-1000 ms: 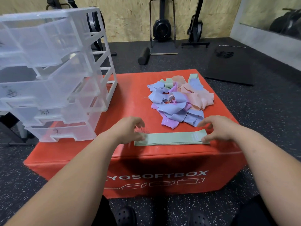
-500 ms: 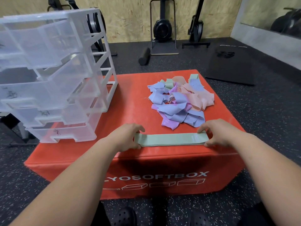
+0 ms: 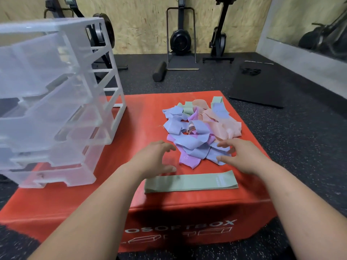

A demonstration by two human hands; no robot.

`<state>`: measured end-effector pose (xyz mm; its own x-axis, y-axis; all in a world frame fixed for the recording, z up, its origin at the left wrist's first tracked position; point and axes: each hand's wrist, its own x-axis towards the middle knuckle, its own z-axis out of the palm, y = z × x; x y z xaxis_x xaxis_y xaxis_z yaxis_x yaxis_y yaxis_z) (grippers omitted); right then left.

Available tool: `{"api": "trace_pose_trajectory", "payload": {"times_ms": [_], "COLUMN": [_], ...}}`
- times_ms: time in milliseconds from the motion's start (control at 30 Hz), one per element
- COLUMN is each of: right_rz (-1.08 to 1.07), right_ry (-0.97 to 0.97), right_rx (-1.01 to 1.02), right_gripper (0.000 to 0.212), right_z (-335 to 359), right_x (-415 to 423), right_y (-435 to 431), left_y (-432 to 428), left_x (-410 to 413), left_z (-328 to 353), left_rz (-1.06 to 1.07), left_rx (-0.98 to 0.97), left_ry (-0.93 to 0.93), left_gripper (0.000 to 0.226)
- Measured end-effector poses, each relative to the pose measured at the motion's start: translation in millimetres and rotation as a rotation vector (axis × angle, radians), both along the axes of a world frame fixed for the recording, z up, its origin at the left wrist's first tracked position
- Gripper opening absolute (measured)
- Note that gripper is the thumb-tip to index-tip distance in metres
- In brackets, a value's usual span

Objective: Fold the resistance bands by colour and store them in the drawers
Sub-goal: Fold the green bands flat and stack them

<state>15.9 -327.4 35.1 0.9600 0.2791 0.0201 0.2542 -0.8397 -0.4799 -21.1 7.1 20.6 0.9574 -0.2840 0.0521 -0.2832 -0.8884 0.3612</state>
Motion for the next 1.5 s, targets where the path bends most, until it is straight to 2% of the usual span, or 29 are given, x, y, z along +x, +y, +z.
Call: {"api": "trace_pose_trajectory", "payload": {"times_ms": [167,367,567,700,800,933,1033,1133,1300,1433,1500], "right_rz": [-0.111,-0.211,-0.262,-0.335,-0.371,-0.488,-0.488,-0.414,-0.195,0.017,0.144], "right_ry": [-0.058,-0.085,0.016,0.110,0.156,0.162,0.215,0.099,-0.258,-0.541,-0.559], "right_rx": [0.089,-0.009,-0.198,-0.061,-0.106,-0.122,-0.060,0.034,0.096,-0.069,-0.226], "right_gripper": [0.044,0.050,0.051,0.053,0.056,0.044,0.038,0.032,0.045,0.047,0.038], "right_z": [4,7,-1,-15,-27,-36,-33,-14,59,91,78], "right_x": [52,142,233,279,306,322,323,313,287,257,232], "right_y": [13,8,0,7,8,10,12,17,32,32,28], "left_y": [-19,-34,-38,-45,-47,-45,-43,-43,-45,-41,-40], "left_x": [43,93,132,146,151,154,154,151,143,134,129], "left_z": [-4,-16,-42,-50,-54,-58,-58,-52,-36,-22,-17], "left_rz": [0.030,0.099,0.161,0.165,0.172,0.183,0.207,0.219,0.211,0.220,0.219], "left_rx": [-0.083,-0.222,-0.290,-0.308,-0.310,-0.341,-0.370,-0.391,-0.401,-0.406,-0.399], "left_ry": [-0.068,-0.125,-0.137,-0.200,-0.234,-0.256,-0.233,-0.228,-0.253,-0.257,-0.254], "left_gripper": [0.071,0.069,0.072,0.069,0.065,0.058,0.057,0.059,0.061,0.064,0.063]}}
